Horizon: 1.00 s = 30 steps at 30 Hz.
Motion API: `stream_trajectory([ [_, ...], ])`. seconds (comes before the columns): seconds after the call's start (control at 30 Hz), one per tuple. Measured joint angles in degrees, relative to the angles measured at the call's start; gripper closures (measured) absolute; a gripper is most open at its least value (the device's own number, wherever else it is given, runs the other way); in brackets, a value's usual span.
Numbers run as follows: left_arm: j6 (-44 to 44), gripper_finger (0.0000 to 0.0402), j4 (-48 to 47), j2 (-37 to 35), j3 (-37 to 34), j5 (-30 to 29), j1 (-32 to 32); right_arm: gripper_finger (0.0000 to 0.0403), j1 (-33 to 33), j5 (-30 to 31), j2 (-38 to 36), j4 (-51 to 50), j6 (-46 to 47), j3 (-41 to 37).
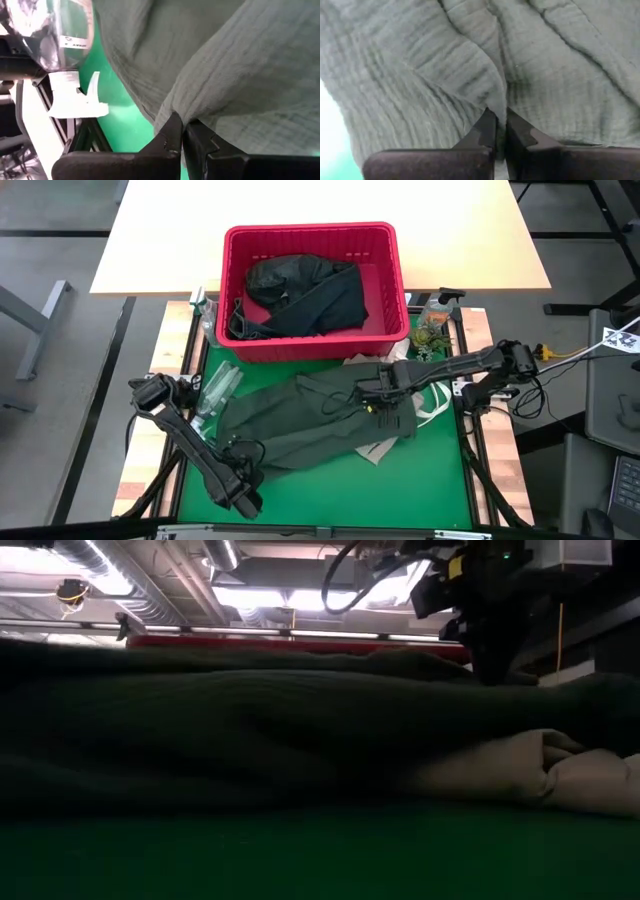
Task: Fold laundry
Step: Fold the green polo shirt
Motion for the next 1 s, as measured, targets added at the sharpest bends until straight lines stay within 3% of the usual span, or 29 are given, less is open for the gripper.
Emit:
stream_trajectory([
  [0.37, -0.2, 0.0398, 3.7, 0.0, -5.4, -0.6, 0.2, 0.0386, 0.0, -0.1, 0.0, 0.1, -0.2, 0.0],
  [0.53, 0.0, 0.0358, 4.3, 0.0, -5.6, -0.9, 0.1, 0.0378, 0.0, -0.1, 0.0, 0.0, -0.2, 0.0],
  [0.7, 0.0, 0.0302, 4.3, 0.0, -5.6, -0.9, 0.2, 0.0313, 0.0, 0.4, 0.0, 0.1, -0.2, 0.0],
  [0.8, -1.0, 0.0275, 4.3, 0.0, -5.6, -0.9, 0.2, 0.0264, 0.0, 4.3, 0.0, 0.2, -0.3, 0.0],
  [1.0, -1.8, 0.0264, 6.0, 0.0, -5.6, -0.9, 0.2, 0.0208, 0.0, 12.9, 0.0, -0.1, -0.3, 0.0],
])
